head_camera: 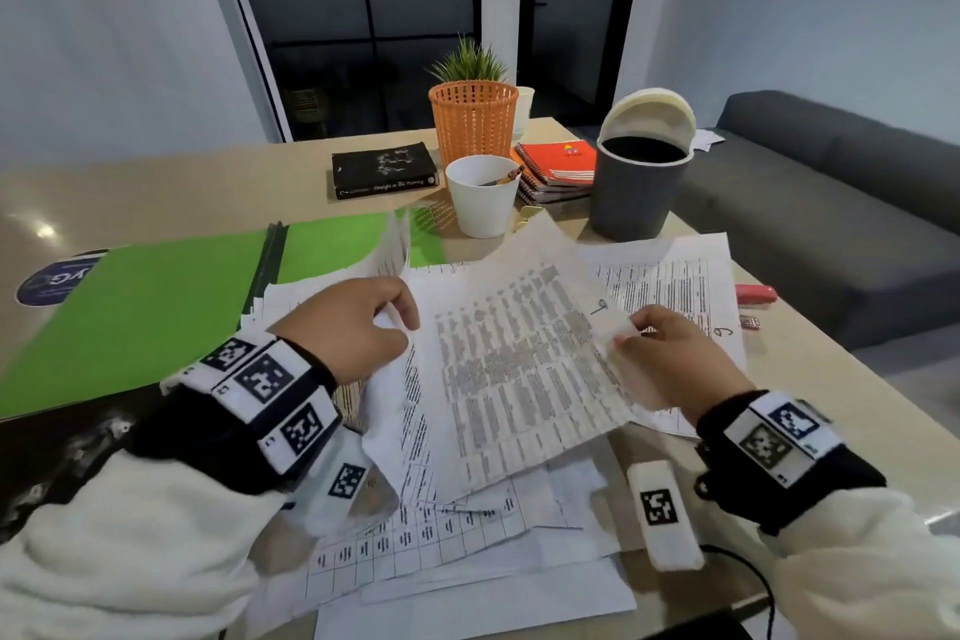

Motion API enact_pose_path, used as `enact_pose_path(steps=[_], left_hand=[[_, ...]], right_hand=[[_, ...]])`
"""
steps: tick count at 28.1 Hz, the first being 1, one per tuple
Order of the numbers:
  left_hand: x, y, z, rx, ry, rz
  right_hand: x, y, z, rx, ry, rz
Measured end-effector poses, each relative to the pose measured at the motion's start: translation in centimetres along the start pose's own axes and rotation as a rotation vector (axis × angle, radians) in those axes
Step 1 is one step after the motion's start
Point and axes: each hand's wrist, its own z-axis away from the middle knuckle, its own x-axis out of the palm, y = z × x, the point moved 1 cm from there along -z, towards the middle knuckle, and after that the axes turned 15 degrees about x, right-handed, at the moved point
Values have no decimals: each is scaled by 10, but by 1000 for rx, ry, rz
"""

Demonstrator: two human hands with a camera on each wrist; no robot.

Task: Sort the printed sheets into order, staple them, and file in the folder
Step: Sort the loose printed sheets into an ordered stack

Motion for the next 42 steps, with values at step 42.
enact_pose_path(steps=[42], left_hand=[[74,7,-8,92,-447,-35]], right_hand=[[-79,26,-45,182,206,443]])
